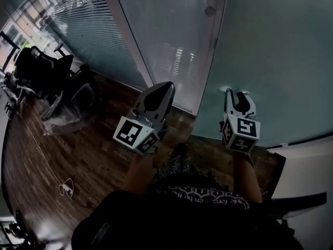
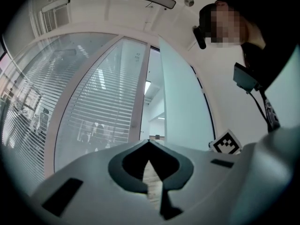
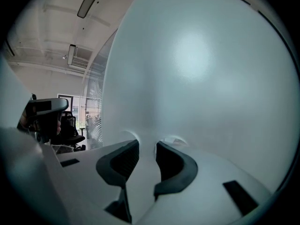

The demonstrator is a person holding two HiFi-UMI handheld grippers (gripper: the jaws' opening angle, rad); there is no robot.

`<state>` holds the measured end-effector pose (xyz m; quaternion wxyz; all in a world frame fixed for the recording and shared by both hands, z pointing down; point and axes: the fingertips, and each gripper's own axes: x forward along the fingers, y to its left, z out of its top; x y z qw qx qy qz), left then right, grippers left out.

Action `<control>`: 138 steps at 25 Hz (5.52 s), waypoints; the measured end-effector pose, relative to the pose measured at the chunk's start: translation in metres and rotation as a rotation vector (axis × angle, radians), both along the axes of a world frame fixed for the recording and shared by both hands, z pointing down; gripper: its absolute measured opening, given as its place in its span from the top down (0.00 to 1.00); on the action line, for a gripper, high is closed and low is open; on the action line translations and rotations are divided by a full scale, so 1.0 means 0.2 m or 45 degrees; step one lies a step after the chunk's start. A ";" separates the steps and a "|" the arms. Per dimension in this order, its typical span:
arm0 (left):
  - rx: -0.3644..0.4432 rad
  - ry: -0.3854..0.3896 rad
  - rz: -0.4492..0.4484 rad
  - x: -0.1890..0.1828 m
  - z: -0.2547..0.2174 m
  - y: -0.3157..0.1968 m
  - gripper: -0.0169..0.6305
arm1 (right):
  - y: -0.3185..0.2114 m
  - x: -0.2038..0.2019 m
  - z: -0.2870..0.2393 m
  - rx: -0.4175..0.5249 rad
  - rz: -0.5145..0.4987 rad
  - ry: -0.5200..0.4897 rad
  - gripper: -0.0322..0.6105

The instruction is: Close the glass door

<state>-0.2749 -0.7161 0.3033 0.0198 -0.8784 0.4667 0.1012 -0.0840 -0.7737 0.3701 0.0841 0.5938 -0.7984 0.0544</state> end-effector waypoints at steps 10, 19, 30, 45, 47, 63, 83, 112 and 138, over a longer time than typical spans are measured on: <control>0.000 -0.027 0.137 0.03 -0.02 -0.44 0.97 | -0.32 0.03 0.01 0.018 0.097 -0.017 0.77; -0.004 0.019 0.220 0.06 -0.04 -0.66 0.97 | -0.58 0.07 -0.01 -0.012 0.194 -0.015 0.77; -0.049 -0.038 0.235 0.06 0.03 -0.82 0.97 | -0.80 0.14 0.00 0.030 0.248 -0.016 0.77; -0.029 -0.002 0.245 0.02 0.00 -0.94 0.97 | -0.96 0.17 -0.01 0.027 0.300 -0.020 0.77; -0.035 -0.003 0.251 0.03 0.00 -0.94 0.97 | -0.97 0.18 0.00 0.027 0.299 -0.018 0.77; -0.036 -0.004 0.284 0.05 0.00 -0.99 0.97 | -1.02 0.20 0.01 0.020 0.316 -0.022 0.77; -0.071 0.007 0.284 0.10 0.04 -0.93 0.97 | -0.69 0.17 -0.15 0.150 0.274 -0.067 0.77; -0.067 -0.196 0.149 0.24 -0.01 -0.79 0.97 | -0.30 0.22 -0.46 0.447 0.150 -0.002 0.95; -0.064 -0.200 0.114 0.22 0.01 -0.70 0.97 | -0.28 0.20 -0.42 0.416 0.105 0.002 0.95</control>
